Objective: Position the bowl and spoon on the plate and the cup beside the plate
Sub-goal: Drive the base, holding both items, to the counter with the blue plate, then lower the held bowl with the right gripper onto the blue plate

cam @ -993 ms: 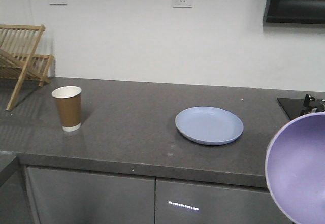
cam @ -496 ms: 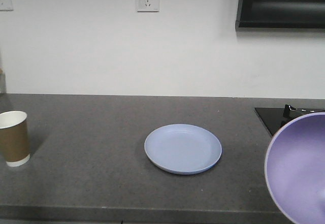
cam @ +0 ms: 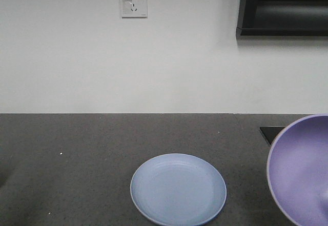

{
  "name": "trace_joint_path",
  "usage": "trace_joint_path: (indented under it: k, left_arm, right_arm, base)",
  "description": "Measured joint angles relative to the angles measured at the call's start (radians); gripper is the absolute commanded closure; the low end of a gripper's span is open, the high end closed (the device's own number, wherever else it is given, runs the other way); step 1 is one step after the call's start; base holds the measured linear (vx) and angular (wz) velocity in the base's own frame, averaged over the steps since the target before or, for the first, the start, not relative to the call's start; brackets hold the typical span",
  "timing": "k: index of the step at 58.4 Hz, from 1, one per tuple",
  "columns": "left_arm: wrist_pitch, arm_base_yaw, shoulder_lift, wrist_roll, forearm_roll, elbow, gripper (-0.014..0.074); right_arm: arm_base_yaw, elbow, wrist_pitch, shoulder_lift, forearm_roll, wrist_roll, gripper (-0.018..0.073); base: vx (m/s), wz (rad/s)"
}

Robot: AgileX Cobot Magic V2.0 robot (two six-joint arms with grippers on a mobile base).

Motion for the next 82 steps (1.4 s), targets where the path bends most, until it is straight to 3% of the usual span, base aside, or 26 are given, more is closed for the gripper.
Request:
trace_joint_path:
  k: [40, 82]
  left_arm:
    - [0.000, 0.000, 0.000, 0.000, 0.000, 0.000, 0.0602]
    - [0.000, 0.000, 0.000, 0.000, 0.000, 0.000, 0.0602]
  right_arm:
    - [0.000, 0.000, 0.000, 0.000, 0.000, 0.000, 0.0568]
    - [0.000, 0.000, 0.000, -0.001, 0.000, 0.000, 0.0568]
  base:
    - [0.22, -0.03]
    - [0.03, 0.00]
